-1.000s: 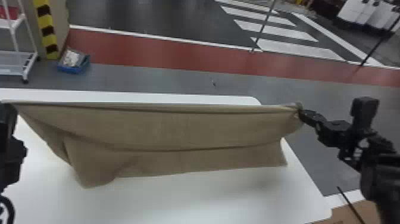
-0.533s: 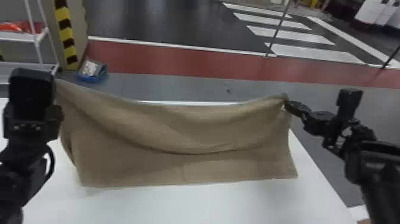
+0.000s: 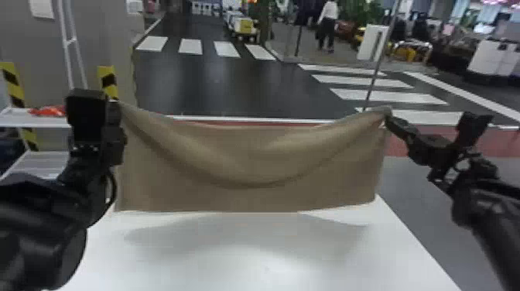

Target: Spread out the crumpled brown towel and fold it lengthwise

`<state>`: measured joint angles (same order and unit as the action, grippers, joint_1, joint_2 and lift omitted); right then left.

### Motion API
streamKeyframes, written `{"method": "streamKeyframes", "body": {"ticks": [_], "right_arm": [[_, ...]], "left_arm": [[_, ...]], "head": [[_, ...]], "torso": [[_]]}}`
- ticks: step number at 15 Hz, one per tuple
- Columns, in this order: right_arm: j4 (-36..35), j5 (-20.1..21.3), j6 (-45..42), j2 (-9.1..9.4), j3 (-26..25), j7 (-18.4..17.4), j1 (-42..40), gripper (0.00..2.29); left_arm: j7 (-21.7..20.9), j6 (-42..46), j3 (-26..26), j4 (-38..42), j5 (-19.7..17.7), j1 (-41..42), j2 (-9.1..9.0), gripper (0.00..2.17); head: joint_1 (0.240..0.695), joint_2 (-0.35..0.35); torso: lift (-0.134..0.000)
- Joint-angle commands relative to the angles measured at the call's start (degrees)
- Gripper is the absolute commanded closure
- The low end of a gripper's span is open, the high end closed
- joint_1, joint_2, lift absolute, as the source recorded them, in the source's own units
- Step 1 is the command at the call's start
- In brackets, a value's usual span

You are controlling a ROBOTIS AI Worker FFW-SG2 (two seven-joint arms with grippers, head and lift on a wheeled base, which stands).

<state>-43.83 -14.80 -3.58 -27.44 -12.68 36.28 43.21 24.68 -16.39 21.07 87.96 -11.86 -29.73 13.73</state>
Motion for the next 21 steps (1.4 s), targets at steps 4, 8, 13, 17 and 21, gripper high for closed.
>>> {"method": "streamKeyframes", "body": {"ticks": [4,8,13,17,21], "right_arm": [[-2.84,-7.26,-3.49,-3.32,-0.24,8.46,-11.66,1.65],[-6.79,-10.77,-3.49,-5.43,-3.23,17.86,-24.14,1.65],[-10.40,-11.65,-0.50,-6.84,-9.03,25.95,-33.98,1.65],[-10.40,-14.73,-1.73,-6.92,-11.93,28.58,-38.55,1.65],[-10.40,-16.93,-4.37,-6.92,-14.57,30.78,-42.15,1.65]], "left_arm": [[0.63,0.60,-0.33,8.02,0.17,11.71,2.35,1.80],[1.24,0.43,-2.44,15.84,2.54,26.30,4.02,1.80],[4.41,-5.90,-7.62,27.71,8.17,43.00,4.02,1.80],[7.22,-12.23,-7.01,33.95,13.62,51.53,3.85,1.80],[7.22,-16.27,-8.15,40.72,14.94,58.47,4.02,1.80]], "head": [[0.349,-0.222],[0.502,-0.244],[0.670,-0.254],[0.695,-0.278],[0.695,-0.322]], "torso": [[-0.123],[-0.123],[-0.123],[-0.123],[-0.123]]}}
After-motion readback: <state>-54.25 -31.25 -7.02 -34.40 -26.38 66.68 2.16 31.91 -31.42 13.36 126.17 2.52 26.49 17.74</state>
